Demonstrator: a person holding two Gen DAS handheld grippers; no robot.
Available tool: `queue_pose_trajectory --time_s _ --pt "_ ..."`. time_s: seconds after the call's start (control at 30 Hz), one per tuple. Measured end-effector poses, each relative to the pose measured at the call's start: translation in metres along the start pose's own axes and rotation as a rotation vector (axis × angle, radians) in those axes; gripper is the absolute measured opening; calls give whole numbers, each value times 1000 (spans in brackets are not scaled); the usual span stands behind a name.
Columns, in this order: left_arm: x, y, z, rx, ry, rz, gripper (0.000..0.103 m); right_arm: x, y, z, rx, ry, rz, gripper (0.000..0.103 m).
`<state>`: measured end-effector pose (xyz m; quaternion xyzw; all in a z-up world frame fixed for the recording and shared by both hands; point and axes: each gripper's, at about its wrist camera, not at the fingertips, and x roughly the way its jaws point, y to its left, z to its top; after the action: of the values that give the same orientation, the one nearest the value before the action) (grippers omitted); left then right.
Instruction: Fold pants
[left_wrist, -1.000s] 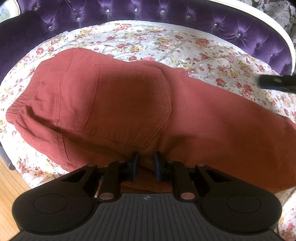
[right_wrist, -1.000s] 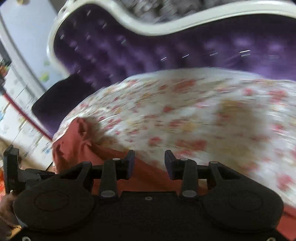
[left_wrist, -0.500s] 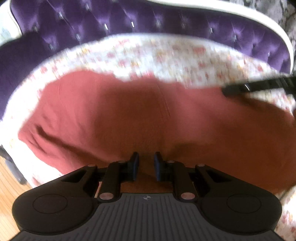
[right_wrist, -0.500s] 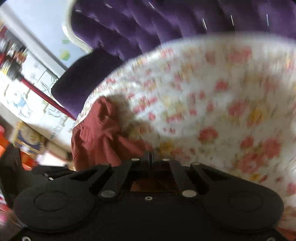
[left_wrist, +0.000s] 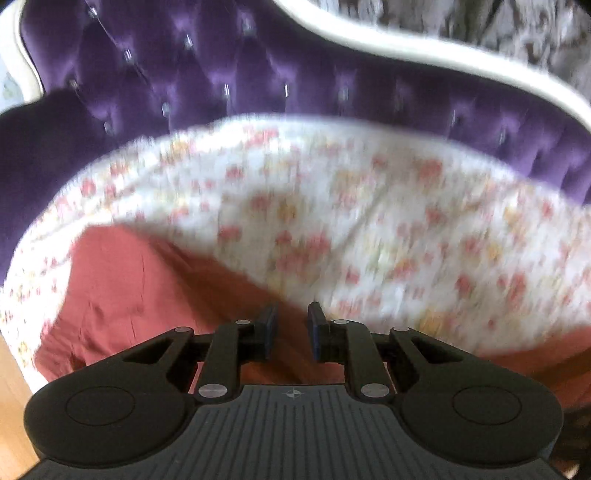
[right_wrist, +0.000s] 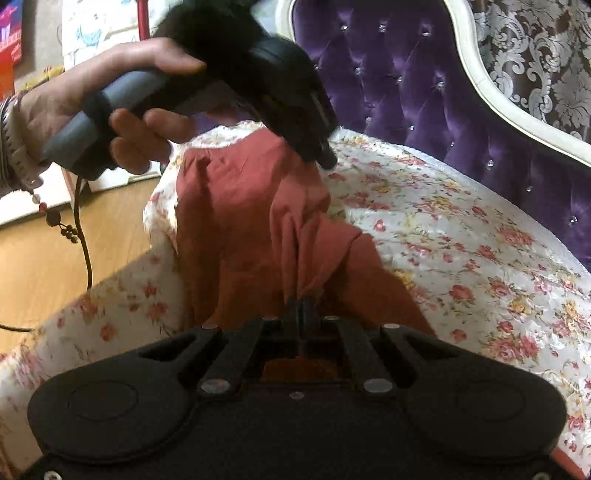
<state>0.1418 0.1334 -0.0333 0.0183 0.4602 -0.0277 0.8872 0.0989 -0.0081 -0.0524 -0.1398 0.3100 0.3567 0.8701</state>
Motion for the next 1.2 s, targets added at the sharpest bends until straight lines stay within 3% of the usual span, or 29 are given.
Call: queue_pose_trajectory --time_s 0.13,0.2,0.27,0.3,0.8,0.83,0.87,0.9,1.0,1.13,1.2 --pt "4 8 -36 3 3 16 18 0 -14 1 71 12 25 16" --pt "-2 10 -43 -4 -14 15 18 -6 -24 5 122 -1 47 23" --pt "-6 11 -48 -9 -27 18 18 -7 -36 10 184 -10 95 38" --pt "-8 12 -49 -10 -34 17 18 -7 -40 12 210 -10 114 38" --pt "-13 19 -51 -35 -53 -17 18 58 -75 50 399 75 328 38" --pt "-16 22 -51 -46 -65 -18 18 61 -75 51 410 70 333 35" --pt "-22 25 -51 -61 -81 -21 18 62 -77 53 415 60 338 15" --pt "-25 28 -52 -73 -94 -26 18 61 -78 55 414 36 330 8" --pt "-26 35 -53 -83 -84 -31 18 52 -89 66 409 -28 206 8" --pt "-5 34 -60 -30 4 40 19 53 -109 81 395 -64 29 7" --pt "-4 34 -65 -14 -6 40 19 59 -122 85 404 -62 -22 7"
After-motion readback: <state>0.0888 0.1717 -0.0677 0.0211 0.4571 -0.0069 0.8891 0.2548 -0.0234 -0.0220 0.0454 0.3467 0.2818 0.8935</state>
